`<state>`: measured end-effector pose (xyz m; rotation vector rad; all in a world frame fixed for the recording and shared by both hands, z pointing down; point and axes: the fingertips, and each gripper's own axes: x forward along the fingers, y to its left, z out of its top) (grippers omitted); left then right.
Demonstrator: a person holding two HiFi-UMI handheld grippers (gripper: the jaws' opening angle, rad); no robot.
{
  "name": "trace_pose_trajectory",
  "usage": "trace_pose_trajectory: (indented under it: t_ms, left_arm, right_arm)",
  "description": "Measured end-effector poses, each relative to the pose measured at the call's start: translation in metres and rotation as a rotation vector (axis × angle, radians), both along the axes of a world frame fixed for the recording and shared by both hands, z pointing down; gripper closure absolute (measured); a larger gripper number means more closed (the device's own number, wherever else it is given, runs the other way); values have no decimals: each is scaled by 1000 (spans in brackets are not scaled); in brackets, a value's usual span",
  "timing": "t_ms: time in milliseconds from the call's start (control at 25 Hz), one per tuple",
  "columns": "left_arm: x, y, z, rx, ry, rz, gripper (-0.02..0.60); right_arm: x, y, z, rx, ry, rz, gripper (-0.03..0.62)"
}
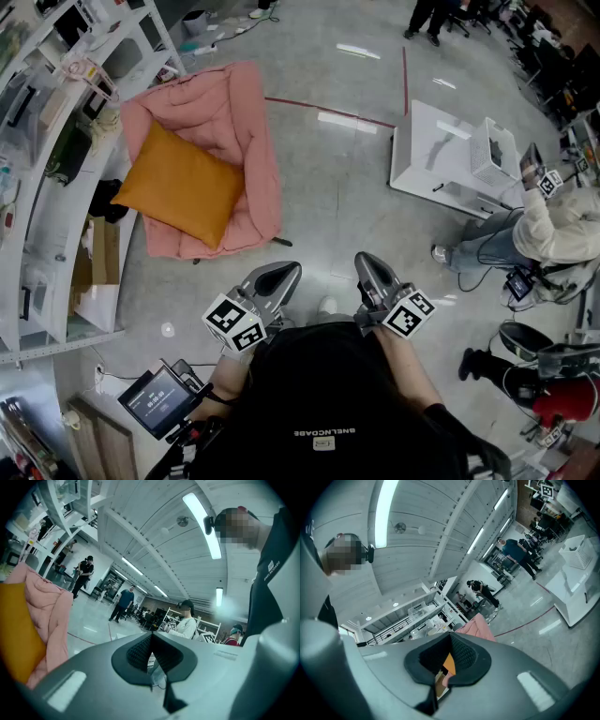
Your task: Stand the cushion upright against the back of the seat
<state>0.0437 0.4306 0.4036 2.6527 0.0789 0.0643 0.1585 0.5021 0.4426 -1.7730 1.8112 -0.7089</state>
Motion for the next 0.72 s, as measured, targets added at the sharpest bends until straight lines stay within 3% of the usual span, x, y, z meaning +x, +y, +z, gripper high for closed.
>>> trace_pose_trajectory:
  t_ms: [240,480,720]
  left_arm:
    - [-3,-3,9,-49,9,21,561]
    - [-10,-12,19,-74,-28,16,561]
    - [-31,-35,22,-50,-39,41,561]
  right_arm:
    - [-6,-3,3,-4,3,-8,594]
    - [-18,-13,3,-5,11,-19,594]
    - [-39,-43,2,-17,16,-15,594]
